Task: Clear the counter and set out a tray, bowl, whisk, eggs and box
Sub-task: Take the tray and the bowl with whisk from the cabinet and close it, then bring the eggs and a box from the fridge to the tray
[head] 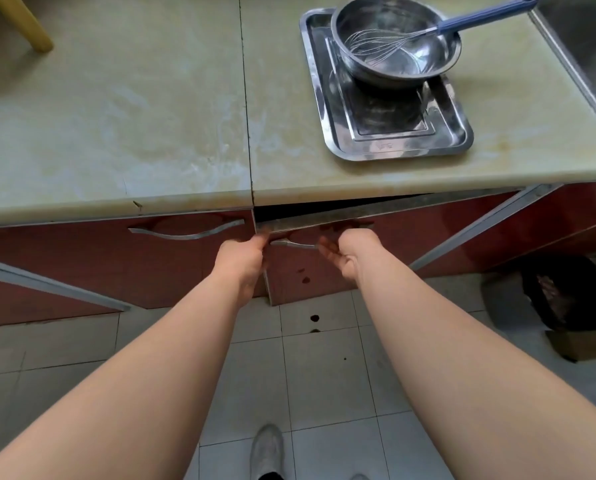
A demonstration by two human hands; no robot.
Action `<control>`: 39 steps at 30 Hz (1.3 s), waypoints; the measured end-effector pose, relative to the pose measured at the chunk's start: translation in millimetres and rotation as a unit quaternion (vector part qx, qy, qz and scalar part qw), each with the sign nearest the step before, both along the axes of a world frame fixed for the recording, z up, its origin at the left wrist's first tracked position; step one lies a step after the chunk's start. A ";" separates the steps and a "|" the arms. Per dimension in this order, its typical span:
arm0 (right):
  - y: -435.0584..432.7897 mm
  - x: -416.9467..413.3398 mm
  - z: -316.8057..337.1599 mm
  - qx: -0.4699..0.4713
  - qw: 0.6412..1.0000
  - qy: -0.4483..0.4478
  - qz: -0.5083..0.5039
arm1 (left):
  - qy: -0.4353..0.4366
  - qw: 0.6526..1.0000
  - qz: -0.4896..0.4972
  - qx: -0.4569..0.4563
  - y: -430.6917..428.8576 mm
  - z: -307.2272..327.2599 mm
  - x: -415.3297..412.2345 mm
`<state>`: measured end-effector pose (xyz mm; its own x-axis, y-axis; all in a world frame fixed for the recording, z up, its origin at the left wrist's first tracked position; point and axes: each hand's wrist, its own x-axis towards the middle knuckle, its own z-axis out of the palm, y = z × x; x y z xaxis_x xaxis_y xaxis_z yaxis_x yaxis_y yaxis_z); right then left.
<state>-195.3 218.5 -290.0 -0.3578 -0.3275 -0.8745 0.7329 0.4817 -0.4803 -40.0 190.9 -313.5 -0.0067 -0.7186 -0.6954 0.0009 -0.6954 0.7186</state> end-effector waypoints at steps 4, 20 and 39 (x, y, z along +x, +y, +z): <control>-7.5 0.6 6.1 -0.004 1.000 0.000 0.000 | -0.004 1.000 0.013 0.005 -11.2 3.2 -3.1; 43.4 -8.0 48.2 -0.060 0.997 0.040 0.026 | -0.022 0.996 -0.088 0.008 20.7 64.3 -23.8; 258.1 -135.2 288.0 -0.181 0.956 0.192 -0.126 | 0.134 0.935 -0.318 -0.084 170.2 290.5 -189.8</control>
<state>-330.5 476.6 -2.0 -0.7370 -0.4444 -0.5093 0.5410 0.0640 -0.8386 -229.8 361.1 -23.0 -0.6282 -0.6081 -0.4853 -0.1786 -0.4944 0.8507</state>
